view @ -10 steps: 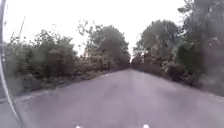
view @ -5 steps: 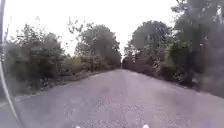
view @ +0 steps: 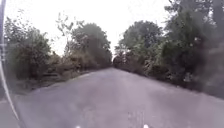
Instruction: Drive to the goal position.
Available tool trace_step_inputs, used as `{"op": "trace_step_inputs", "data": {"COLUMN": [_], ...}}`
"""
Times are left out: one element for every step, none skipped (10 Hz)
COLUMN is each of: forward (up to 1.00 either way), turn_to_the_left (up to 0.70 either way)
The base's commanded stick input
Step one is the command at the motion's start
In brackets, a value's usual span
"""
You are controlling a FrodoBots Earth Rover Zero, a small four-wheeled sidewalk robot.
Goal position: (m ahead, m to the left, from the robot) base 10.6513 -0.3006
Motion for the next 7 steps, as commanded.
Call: {"op": "trace_step_inputs", "data": {"forward": [0.7, 0.7, 0.7, 0.7, 0.7, 0.7, 0.7], "turn_to_the_left": [0.0, 0.0, 0.0, 0.0, 0.0, 0.0, 0.0]}}
